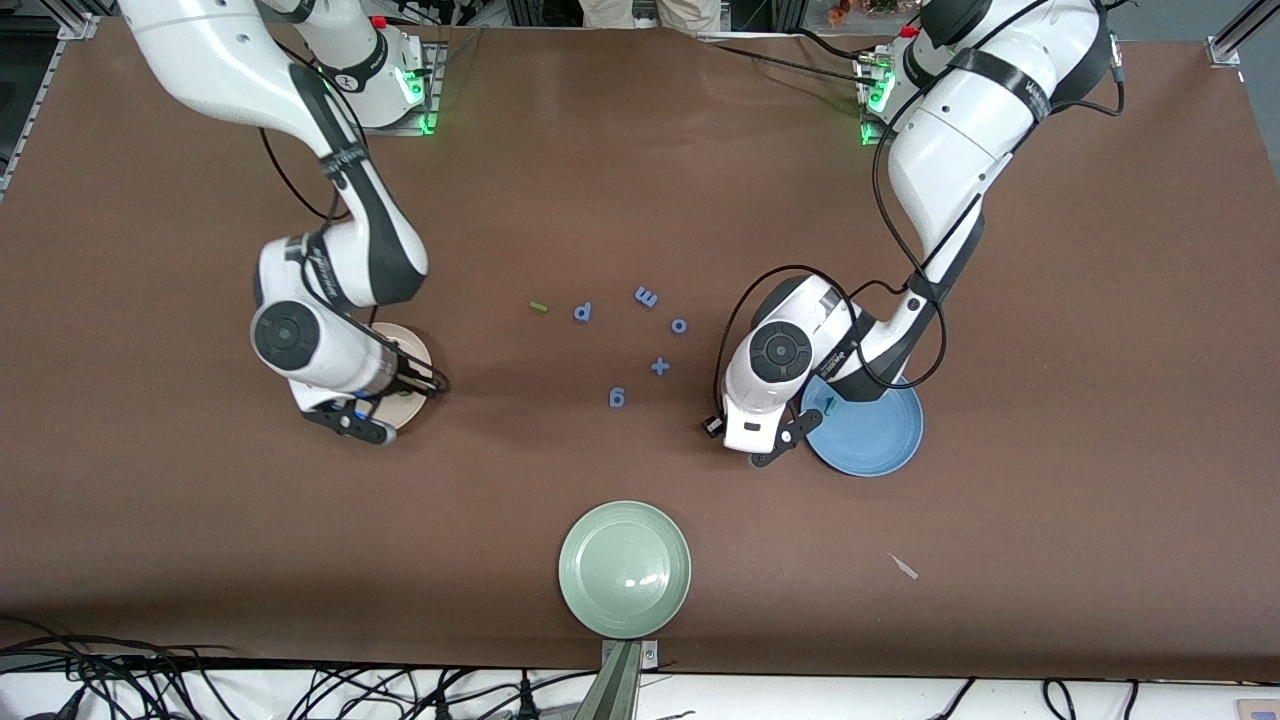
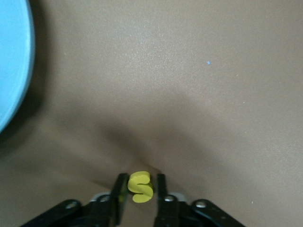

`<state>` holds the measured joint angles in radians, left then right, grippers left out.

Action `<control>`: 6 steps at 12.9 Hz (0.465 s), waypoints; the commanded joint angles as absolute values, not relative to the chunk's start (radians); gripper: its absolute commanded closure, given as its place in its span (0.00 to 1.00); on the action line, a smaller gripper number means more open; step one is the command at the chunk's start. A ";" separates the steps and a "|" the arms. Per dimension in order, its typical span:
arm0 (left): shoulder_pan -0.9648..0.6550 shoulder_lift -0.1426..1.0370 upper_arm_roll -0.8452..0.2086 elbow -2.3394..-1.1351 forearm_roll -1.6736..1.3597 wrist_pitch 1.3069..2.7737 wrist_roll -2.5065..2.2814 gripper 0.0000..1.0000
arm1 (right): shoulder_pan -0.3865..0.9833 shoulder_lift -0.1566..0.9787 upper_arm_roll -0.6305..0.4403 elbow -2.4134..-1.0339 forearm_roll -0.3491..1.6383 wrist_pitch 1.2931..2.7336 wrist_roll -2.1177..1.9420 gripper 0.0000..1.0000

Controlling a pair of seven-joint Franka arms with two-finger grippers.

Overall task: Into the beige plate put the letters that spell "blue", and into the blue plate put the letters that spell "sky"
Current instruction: 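Place yellow u in beige plate while the left gripper grasps yellow s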

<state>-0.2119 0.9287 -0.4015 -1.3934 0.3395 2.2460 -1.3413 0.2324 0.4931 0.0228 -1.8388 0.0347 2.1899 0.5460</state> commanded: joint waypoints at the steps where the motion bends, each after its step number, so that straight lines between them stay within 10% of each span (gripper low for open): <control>1: -0.218 0.937 -0.397 -1.371 0.341 2.240 -1.345 1.00 | 0.224 0.394 0.031 -2.009 0.046 2.255 0.526 0.61; 6: -0.172 0.819 -0.403 -1.371 0.341 1.972 -1.148 1.00 | 0.227 0.405 0.093 -2.002 0.051 2.263 0.694 0.46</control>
